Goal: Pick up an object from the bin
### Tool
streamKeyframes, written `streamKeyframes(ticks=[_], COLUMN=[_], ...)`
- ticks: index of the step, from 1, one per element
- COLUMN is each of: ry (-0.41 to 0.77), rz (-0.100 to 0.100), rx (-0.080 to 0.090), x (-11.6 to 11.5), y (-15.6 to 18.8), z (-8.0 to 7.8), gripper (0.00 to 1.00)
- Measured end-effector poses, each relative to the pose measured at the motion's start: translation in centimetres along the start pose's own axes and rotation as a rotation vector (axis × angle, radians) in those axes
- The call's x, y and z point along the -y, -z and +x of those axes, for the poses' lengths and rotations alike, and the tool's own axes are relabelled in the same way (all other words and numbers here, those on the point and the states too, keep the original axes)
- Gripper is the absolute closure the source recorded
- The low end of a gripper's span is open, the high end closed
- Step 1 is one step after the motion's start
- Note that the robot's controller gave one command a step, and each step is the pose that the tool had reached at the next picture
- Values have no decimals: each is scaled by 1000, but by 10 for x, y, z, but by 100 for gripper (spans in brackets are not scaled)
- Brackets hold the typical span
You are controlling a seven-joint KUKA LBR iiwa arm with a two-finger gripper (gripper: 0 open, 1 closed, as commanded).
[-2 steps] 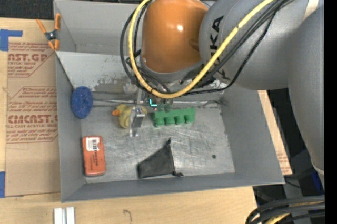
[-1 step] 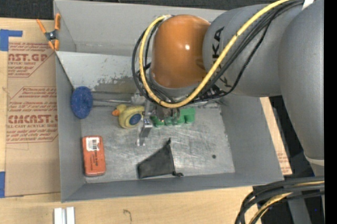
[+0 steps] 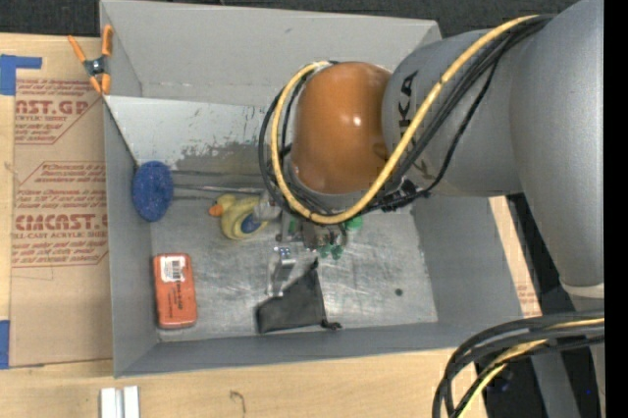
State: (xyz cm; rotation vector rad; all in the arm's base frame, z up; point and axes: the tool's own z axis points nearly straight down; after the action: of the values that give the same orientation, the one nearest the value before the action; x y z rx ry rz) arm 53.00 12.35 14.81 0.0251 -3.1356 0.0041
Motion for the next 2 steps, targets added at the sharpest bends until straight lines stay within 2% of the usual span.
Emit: streamKeyframes(ticks=[1,2], ry=[63,145], rz=[-4,-1], rx=[7,14], x=[34,33], y=[-1,-49], z=[7,17], gripper=[0,0])
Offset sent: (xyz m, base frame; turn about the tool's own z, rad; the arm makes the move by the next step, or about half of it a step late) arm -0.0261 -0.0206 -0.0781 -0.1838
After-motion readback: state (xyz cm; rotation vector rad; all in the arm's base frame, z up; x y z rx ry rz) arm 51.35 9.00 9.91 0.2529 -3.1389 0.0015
